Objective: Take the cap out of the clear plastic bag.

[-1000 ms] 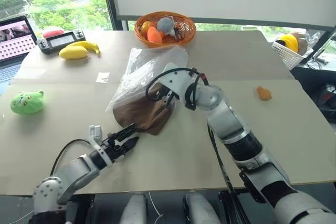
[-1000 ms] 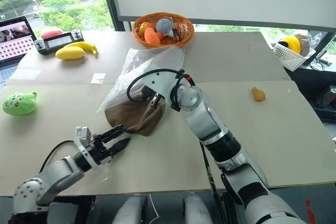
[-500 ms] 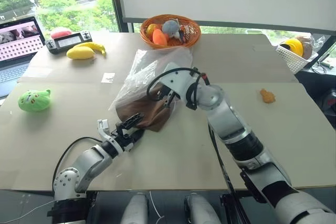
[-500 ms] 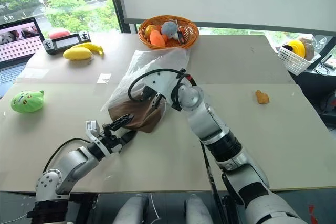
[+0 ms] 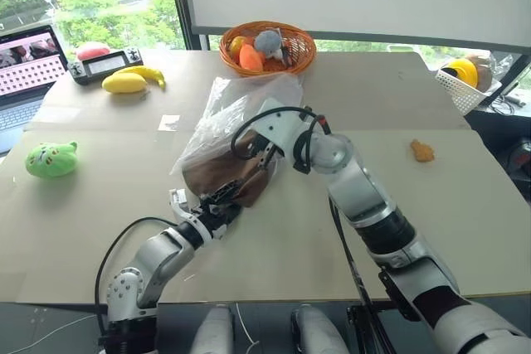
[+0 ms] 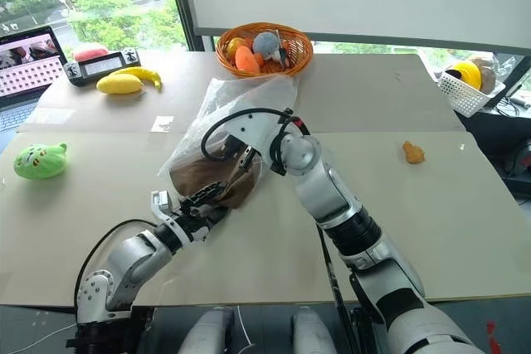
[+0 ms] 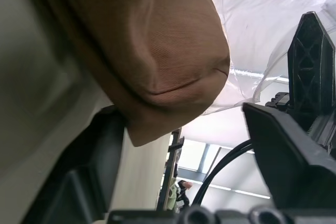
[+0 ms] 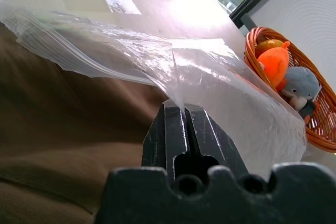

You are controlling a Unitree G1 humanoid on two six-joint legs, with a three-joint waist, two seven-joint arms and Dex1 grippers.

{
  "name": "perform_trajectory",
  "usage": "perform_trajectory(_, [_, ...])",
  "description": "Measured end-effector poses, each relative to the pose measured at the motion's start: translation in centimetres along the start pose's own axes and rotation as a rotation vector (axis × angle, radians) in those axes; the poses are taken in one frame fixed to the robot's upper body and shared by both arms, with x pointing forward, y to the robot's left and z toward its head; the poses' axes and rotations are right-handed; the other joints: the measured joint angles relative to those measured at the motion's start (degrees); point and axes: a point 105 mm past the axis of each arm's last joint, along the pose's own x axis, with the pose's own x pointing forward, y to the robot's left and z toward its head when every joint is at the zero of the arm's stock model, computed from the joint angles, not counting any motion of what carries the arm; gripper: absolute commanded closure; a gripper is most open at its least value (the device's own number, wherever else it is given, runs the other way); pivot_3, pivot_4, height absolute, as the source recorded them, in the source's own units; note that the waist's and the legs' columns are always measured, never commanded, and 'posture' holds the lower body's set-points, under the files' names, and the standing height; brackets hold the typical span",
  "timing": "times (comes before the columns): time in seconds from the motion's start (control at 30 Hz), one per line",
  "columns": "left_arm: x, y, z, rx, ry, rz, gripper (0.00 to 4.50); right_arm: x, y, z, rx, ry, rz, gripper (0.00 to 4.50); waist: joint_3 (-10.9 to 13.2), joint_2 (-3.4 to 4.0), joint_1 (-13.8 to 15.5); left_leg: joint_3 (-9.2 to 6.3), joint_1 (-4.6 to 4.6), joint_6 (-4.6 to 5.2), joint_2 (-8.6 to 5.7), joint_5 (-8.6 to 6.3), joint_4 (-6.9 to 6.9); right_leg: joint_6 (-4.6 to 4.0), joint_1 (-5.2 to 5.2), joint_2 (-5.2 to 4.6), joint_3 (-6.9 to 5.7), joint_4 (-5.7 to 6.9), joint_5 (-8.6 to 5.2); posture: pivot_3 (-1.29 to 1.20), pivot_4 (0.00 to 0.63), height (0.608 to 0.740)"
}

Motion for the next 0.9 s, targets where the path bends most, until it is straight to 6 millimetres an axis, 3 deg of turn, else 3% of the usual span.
perform_trajectory(0.2, [0.4,-0.5,-0.1,0.024,0.001,0.034,1.70,-0.1,0.0,0.2,-0.001,-0.004,-0.002,4.50,0.0,0.00,0.0,-0.01,-0.01,0.00,0.00,0.00,-0.01,0.00,0.00,0.00,0.00,-0.04,0.00,0.00,0.150,0.735])
perform_trajectory(0.3, [0.7,-0.7,-0.1,0.010,-0.009,0.034,2.38,-0.1,0.0,0.1,0.002,-0.001,-0.001,4.50,0.0,-0.01,0.0,-0.01,-0.02,0.00,0.00,0.00,-0.02,0.00,0.00,0.00,-0.01,-0.06,0.00,0.00,0.150,0.735])
perform_trajectory(0.5, [0.6,-1.3,0.0,0.014,-0.022,0.019,4.44,-0.1,0.0,0.1,0.002,-0.001,-0.002,4.50,0.0,-0.01,0.0,-0.01,-0.04,0.00,0.01,0.00,-0.06,0.01,0.00,0.01,-0.02,-0.17,0.02,0.00,0.150,0.735])
perform_trajectory(0.9, [0.5,-1.4,0.3,0.006,-0.032,-0.002,4.48,-0.1,0.0,0.1,0.003,0.001,-0.002,4.50,0.0,-0.01,0.0,-0.02,-0.10,0.00,0.01,0.00,-0.06,0.03,0.01,0.01,-0.04,-0.26,0.05,0.00,0.150,0.735])
